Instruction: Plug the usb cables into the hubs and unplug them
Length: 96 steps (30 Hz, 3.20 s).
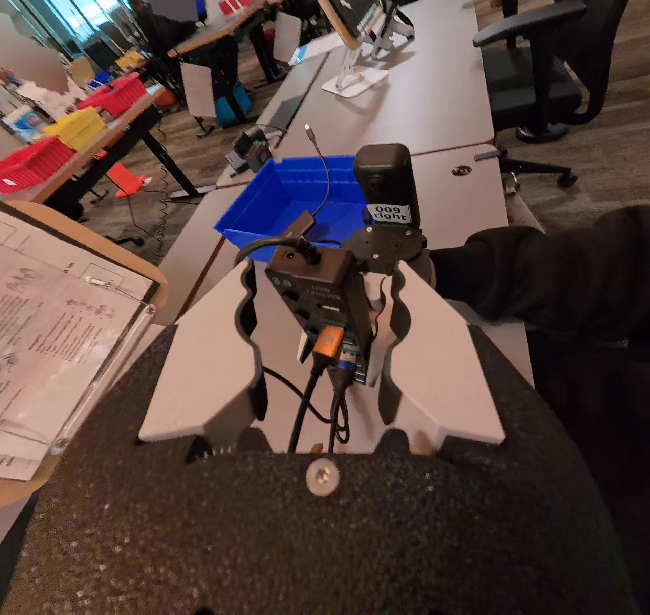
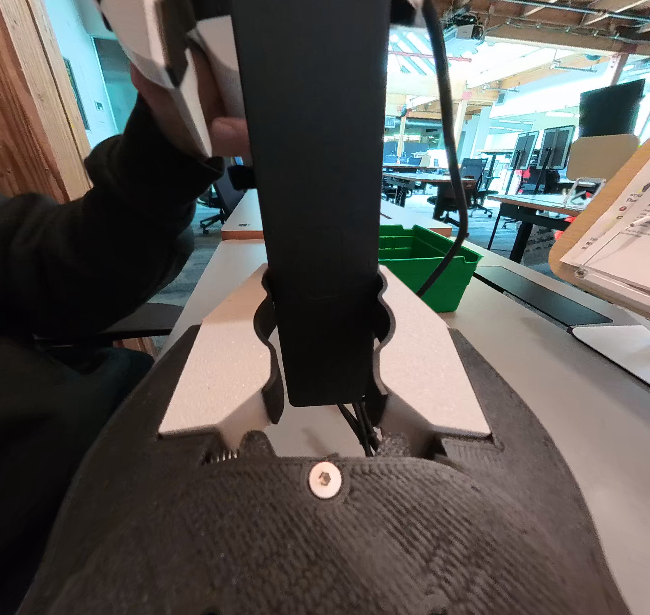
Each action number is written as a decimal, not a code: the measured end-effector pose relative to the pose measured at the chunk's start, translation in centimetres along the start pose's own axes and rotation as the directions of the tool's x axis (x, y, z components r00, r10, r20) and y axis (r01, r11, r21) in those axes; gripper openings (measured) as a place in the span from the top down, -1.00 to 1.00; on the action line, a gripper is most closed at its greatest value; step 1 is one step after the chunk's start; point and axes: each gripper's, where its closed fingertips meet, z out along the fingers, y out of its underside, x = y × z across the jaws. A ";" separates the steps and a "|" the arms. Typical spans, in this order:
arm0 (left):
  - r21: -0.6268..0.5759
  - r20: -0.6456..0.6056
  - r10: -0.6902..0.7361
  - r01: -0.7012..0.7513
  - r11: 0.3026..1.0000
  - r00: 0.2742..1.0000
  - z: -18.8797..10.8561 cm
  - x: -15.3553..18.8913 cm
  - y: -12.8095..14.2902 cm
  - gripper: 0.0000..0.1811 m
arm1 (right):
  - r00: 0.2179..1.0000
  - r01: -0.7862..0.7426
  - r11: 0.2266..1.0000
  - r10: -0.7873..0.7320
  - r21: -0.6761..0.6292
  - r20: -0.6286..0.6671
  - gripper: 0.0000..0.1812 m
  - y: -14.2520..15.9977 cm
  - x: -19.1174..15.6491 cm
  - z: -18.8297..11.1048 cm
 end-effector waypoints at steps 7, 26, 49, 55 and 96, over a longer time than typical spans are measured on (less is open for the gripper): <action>0.002 0.020 0.061 -0.061 0.998 0.998 -4.1 3.5 2.0 0.55 | 1.000 -0.020 0.999 0.020 0.030 0.000 0.42 -0.6 0.5 -1.0; 0.087 0.014 -0.207 0.205 0.975 0.978 -2.6 2.5 10.3 0.90 | 0.992 -0.069 0.998 0.069 -0.006 0.108 0.41 1.4 -1.6 1.2; -0.025 -0.001 -0.123 0.123 0.992 0.992 -3.3 3.3 13.9 0.90 | 0.993 0.089 0.955 -0.062 -0.281 0.103 0.42 6.1 -2.7 2.8; 0.071 -0.035 -0.145 0.147 0.987 0.989 -3.7 3.2 13.1 0.87 | 0.992 0.068 0.963 -0.038 -0.260 0.117 0.42 5.5 -3.0 3.0; 0.005 -0.087 -0.057 0.057 0.998 0.995 -3.0 4.9 13.4 0.86 | 0.984 0.109 0.932 -0.053 -0.346 0.169 0.42 6.1 -4.2 2.8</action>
